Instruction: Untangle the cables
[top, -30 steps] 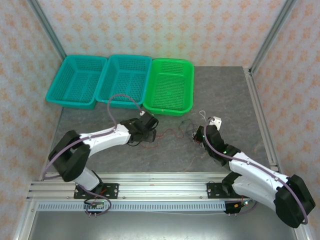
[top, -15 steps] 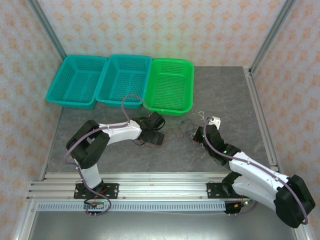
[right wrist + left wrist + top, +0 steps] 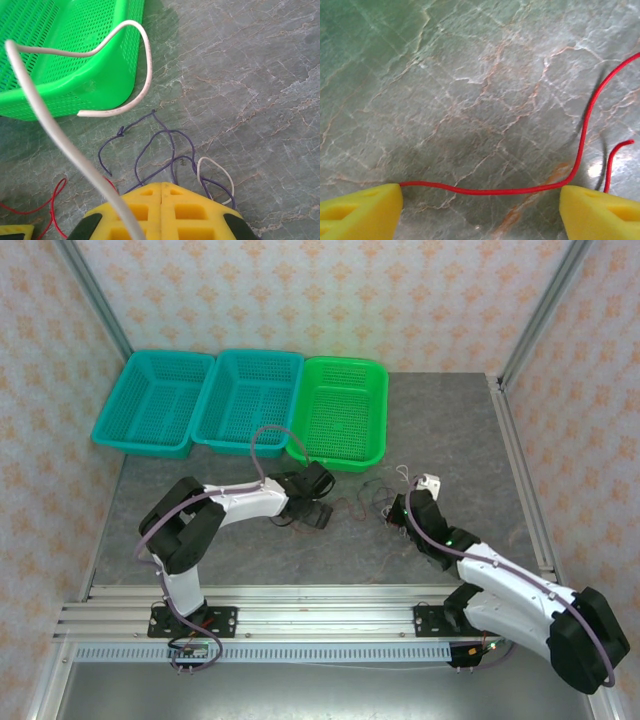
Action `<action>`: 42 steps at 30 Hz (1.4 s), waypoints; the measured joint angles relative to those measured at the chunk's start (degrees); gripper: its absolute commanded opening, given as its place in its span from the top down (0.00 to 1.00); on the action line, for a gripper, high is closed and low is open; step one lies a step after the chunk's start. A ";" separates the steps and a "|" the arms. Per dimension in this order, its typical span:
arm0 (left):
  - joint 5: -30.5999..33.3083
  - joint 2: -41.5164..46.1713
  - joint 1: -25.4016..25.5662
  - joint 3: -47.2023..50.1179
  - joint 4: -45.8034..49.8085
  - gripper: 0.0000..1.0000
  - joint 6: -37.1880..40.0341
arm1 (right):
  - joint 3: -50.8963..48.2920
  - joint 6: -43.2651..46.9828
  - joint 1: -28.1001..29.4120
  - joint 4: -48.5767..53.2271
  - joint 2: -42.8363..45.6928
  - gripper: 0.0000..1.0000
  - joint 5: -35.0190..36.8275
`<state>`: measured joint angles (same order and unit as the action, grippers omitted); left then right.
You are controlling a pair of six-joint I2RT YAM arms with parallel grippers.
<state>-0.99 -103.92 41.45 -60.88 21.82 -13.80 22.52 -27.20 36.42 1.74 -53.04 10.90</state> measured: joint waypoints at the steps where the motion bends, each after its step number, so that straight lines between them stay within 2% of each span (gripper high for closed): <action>1: -0.13 -0.31 0.17 -0.28 -0.20 0.36 0.31 | 0.00 0.00 0.00 0.02 -0.17 0.92 0.00; 4: -0.26 -0.66 0.57 -0.74 -0.35 0.35 0.31 | 0.15 0.33 0.00 0.39 -0.37 0.68 -0.26; 6: 0.22 0.20 0.46 -0.09 -0.72 0.27 -0.35 | 1.18 0.35 0.00 1.77 -0.37 0.52 -0.96; 8: 0.94 3.39 0.00 2.19 -1.14 0.22 -2.43 | 3.06 0.11 0.00 3.65 0.09 0.43 -2.21; 12: 2.82 14.82 -0.92 5.64 0.33 0.22 -8.39 | 6.45 -0.02 0.00 5.99 2.73 0.31 -6.01; 17: 2.95 25.94 -2.91 8.52 0.81 0.33 -20.11 | 9.46 -0.44 0.00 8.17 4.07 0.25 -10.91; 20: 0.92 27.21 -5.79 12.11 0.72 0.35 -26.86 | 10.75 -0.70 0.00 9.14 3.56 0.25 -13.42; 25: -3.82 22.14 -8.09 14.45 0.98 0.46 -33.11 | 12.28 -1.31 0.00 10.12 1.68 0.25 -16.50; 33: -8.72 13.84 -8.09 13.86 -0.79 0.58 -36.28 | 12.48 -2.38 0.00 11.78 1.49 0.25 -17.40; 36: -9.07 11.85 -8.13 13.66 -1.38 0.79 -36.98 | 12.48 -2.64 0.00 12.24 2.38 0.25 -17.38; 37: -9.14 11.87 -8.46 13.66 -0.96 0.92 -37.18 | 12.48 -2.67 0.00 12.37 2.69 0.25 -17.38; 38: -9.01 11.85 -8.59 13.66 -0.44 1.00 -37.51 | 12.48 -2.73 0.00 12.46 2.97 0.25 -17.40; 42: -9.11 12.07 -8.83 13.60 -0.33 1.00 -37.59 | 12.76 -2.80 0.00 12.90 3.23 0.26 -18.27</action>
<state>-10.11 -91.85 32.62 -47.29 21.50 -51.40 35.29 -30.00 36.42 14.63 -49.80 -7.38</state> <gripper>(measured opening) 0.048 0.750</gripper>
